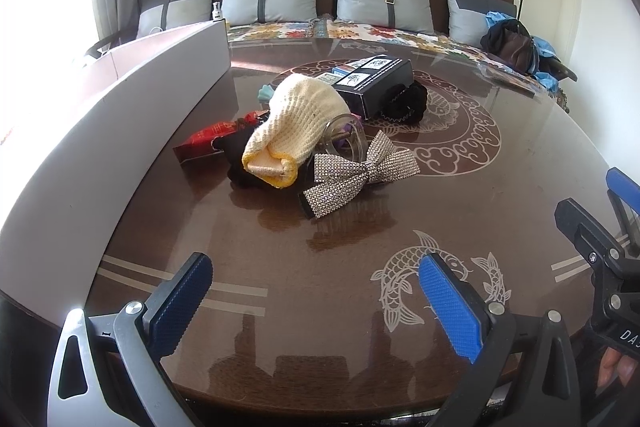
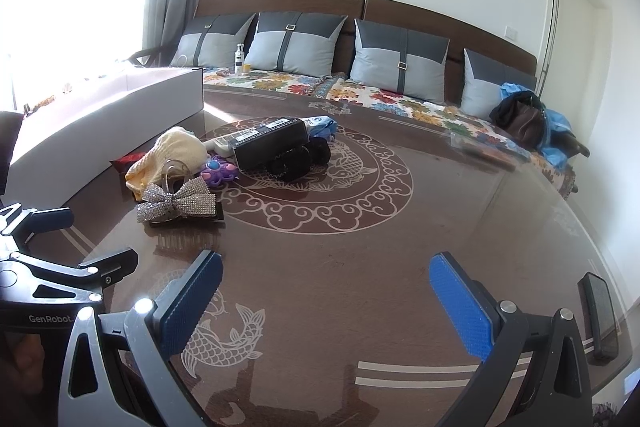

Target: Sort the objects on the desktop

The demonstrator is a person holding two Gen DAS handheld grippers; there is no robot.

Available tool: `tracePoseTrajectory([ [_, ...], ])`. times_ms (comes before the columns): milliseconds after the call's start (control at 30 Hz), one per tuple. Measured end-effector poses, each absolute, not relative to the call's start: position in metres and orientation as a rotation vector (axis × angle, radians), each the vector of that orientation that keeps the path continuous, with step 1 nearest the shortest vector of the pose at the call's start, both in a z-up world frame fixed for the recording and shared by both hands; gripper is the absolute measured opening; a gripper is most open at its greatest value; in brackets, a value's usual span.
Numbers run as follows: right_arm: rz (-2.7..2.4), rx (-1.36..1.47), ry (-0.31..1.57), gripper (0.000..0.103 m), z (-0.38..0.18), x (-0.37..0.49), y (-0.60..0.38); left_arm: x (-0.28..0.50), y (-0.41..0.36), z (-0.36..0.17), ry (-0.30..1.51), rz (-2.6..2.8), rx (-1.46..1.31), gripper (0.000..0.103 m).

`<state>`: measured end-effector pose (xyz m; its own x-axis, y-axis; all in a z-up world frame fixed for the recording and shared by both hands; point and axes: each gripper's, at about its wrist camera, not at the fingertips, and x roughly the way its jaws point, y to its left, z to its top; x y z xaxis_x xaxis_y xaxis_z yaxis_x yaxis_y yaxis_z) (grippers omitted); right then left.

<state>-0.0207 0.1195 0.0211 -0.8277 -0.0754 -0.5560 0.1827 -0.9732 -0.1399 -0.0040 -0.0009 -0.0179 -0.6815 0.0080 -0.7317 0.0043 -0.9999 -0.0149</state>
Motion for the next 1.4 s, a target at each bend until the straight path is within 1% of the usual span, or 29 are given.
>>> tracePoseTrajectory([
  [500,-2.852,0.883,0.302,0.103,0.017,-0.023,0.12,-0.011,-0.002,-0.031,0.01,2.863,-1.347,0.103],
  [733,-2.843,0.926,0.306,0.103,0.011,-0.028,0.12,-0.015,-0.01,-0.043,-0.014,2.863,-1.415,0.103],
  [1133,-2.813,0.985,0.323,0.103,0.0,-0.035,0.118,-0.019,-0.007,-0.054,0.021,2.85,-1.466,0.103],
  [1400,-2.786,1.063,0.332,0.103,-0.011,-0.042,0.117,-0.02,-0.012,-0.055,-0.029,2.833,-1.473,0.103],
])
